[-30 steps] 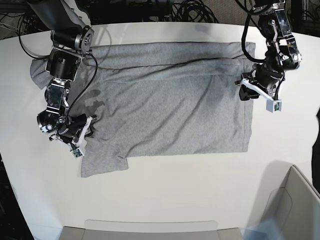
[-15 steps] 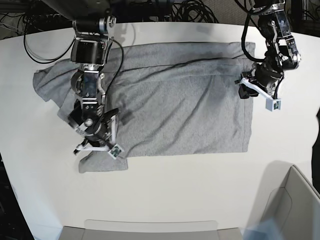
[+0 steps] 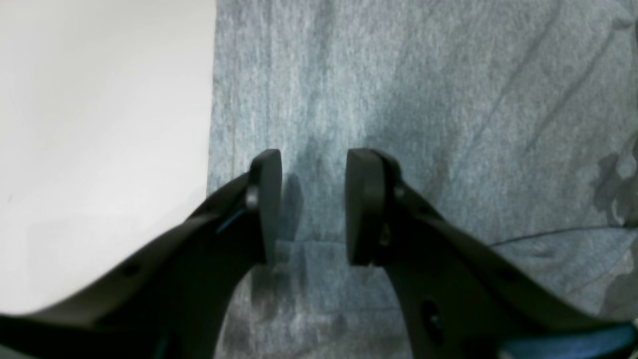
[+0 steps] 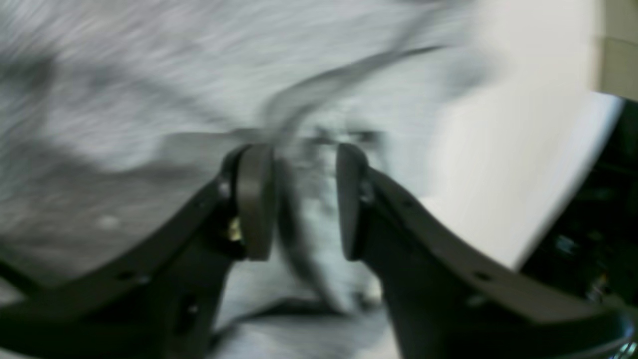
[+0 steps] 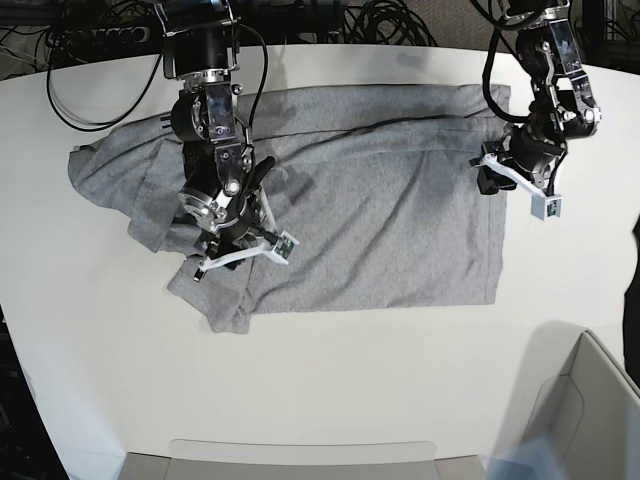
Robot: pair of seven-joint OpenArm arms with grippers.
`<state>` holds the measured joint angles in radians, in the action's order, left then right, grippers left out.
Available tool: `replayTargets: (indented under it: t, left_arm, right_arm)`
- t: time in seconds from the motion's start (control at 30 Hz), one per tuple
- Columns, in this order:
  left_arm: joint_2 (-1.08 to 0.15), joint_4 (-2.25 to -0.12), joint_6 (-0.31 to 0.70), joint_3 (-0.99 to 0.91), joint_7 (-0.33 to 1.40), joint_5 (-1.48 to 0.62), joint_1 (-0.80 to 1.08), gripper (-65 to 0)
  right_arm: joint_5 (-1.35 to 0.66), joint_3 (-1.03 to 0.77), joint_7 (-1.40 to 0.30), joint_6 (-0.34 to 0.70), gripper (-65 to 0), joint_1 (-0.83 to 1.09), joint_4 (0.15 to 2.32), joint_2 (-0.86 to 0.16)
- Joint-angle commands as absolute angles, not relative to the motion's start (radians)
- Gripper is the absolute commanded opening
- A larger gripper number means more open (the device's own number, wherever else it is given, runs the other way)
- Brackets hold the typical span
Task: Fold the T-shirt properly
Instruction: 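Move the right gripper down to the sleeve beside it and grasp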
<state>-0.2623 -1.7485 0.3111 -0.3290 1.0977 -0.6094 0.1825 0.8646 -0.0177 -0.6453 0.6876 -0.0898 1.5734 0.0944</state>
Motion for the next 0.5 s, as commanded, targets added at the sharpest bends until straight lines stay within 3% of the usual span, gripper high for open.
replayTargets:
  t: [0.0,0.2,0.33,0.47]
  left_arm:
    - [-0.271,-1.762,0.317,-0.331,1.081,-0.619,0.173,-42.4]
    - [-0.271,-1.762,0.318,-0.331,1.082,-0.619,0.173,-42.4]
    - [-0.271,-1.761,0.32,-0.331,1.082,-0.619,0.177,-42.4]
    - [-0.271,-1.761,0.32,-0.329,1.082,-0.619,0.179,-42.4]
  right_arm:
    - [0.842,-0.021,-0.633,0.698,-39.7,-0.117,1.632,0.099]
    - [0.685,-0.246,-0.69,0.698,-39.1,-0.228,1.715,0.119]
    - [0.559,-0.487,-0.858,0.698,-39.1,-0.358,1.609,0.12]
    - [0.479,-0.61,-0.908,0.698,-39.1,-0.414,1.466,0.085]
